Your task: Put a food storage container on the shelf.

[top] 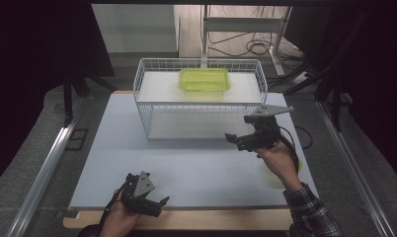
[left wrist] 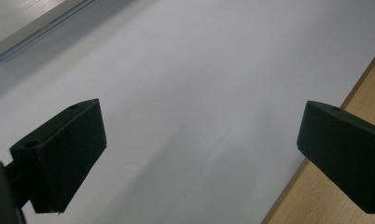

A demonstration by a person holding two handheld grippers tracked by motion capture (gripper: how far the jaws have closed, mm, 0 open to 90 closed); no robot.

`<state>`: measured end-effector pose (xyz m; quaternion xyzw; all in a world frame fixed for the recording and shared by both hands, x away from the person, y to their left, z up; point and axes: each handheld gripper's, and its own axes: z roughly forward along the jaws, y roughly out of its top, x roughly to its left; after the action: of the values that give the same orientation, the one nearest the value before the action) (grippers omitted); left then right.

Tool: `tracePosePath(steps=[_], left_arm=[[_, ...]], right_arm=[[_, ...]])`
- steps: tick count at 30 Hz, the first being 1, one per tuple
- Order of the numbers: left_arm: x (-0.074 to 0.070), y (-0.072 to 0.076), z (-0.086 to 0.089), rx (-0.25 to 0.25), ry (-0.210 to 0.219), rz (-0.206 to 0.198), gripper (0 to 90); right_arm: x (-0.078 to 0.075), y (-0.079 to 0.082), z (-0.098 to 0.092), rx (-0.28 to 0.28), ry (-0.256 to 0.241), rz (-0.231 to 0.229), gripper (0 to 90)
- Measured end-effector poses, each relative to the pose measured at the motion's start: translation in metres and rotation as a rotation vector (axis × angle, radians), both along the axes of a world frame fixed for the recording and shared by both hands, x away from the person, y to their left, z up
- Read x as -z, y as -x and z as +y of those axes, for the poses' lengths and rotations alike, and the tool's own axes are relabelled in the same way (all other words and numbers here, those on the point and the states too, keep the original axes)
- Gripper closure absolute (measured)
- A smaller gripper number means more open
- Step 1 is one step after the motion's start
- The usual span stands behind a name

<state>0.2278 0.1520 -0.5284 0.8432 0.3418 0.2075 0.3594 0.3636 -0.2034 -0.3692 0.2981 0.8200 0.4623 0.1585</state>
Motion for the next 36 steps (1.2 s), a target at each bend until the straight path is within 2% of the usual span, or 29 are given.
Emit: tracePosePath(steps=[4, 9, 14, 21, 26, 30, 33, 36], left_arm=[[0.0, 0.0, -0.001, 0.004, -0.002, 0.004, 1.2], [0.0, 0.0, -0.001, 0.003, -0.003, 0.006, 1.2], [0.0, 0.0, -0.002, 0.006, -0.008, 0.005, 1.2], [0.001, 0.002, -0.004, 0.016, -0.031, 0.0, 1.2], [0.0, 0.002, -0.004, 0.015, -0.029, -0.005, 1.2], [0.001, 0.002, -0.004, 0.017, -0.038, -0.012, 1.1], [0.001, 0.002, -0.005, 0.02, -0.051, -0.021, 1.1], [0.001, 0.003, -0.005, 0.018, -0.047, -0.023, 1.1]], right_arm=[[0.008, 0.006, -0.003, -0.01, -0.006, -0.003, 4.0], [0.024, 0.018, -0.012, -0.021, -0.018, -0.008, 3.3], [0.036, 0.026, -0.02, -0.009, -0.043, -0.002, 3.7], [0.049, 0.04, -0.025, 0.007, -0.025, -0.009, 4.4], [0.057, 0.046, -0.024, 0.006, -0.011, -0.005, 4.4], [0.067, 0.054, -0.022, -0.001, -0.011, 0.025, 6.0], [0.072, 0.059, -0.023, 0.003, 0.008, 0.01, 5.9], [0.077, 0.061, -0.023, 0.004, 0.02, 0.003, 5.9]])
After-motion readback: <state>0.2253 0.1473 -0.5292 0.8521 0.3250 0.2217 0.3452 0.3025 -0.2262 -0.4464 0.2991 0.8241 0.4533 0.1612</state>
